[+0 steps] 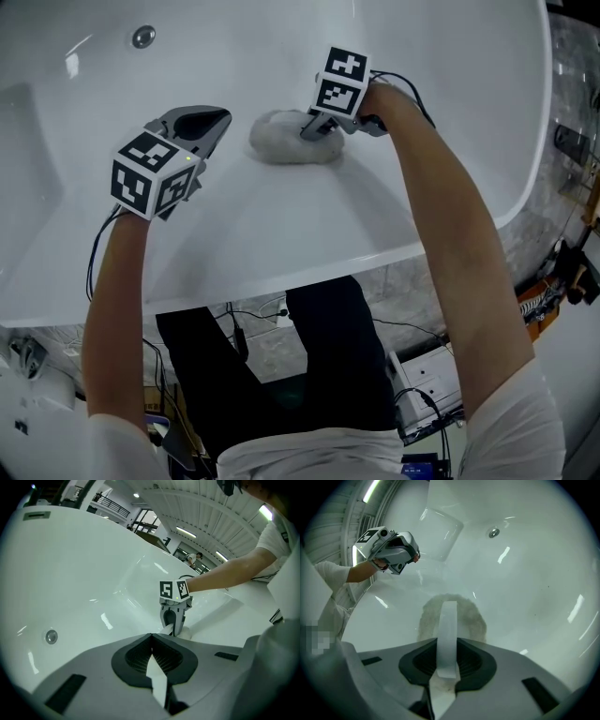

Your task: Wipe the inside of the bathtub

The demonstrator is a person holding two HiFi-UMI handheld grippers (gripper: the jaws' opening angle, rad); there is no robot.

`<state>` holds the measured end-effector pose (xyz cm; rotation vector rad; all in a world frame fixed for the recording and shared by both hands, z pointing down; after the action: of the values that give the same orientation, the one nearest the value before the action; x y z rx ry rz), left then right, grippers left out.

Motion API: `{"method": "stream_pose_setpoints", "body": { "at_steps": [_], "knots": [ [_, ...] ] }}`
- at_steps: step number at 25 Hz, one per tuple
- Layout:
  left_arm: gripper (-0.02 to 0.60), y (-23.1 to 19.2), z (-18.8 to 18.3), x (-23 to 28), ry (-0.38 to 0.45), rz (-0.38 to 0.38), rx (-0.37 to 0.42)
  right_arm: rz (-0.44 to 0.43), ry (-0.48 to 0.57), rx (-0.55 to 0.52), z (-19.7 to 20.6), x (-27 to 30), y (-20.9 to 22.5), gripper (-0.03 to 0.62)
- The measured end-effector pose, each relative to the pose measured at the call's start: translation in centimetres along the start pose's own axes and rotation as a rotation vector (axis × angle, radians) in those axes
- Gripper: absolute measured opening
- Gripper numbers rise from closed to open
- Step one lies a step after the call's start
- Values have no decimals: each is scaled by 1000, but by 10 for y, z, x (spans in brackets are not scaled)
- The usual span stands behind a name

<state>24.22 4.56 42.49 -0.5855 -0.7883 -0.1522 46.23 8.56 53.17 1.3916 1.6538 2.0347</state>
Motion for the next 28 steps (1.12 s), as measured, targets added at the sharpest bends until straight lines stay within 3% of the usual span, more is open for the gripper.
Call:
{"method": "stream_pose_setpoints", "body": {
  "at_steps": [14, 28],
  "knots": [
    [12, 19, -19, 40, -15, 40, 25, 24, 0, 37, 50, -26, 20, 94],
    [12, 13, 0, 81, -44, 65, 15, 57, -57, 46, 72, -16, 64, 94]
  ]
}}
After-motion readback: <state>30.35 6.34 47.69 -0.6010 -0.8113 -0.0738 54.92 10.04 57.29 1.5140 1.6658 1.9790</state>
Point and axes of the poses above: the fingertips, and each gripper's own axes: x forward along the fingers, y to its right, z out of its underside, the point moved 10 cm from there along -x, backward along the fingers, and after that the axes turned 4 degrees about x, right-handed, at the moved point
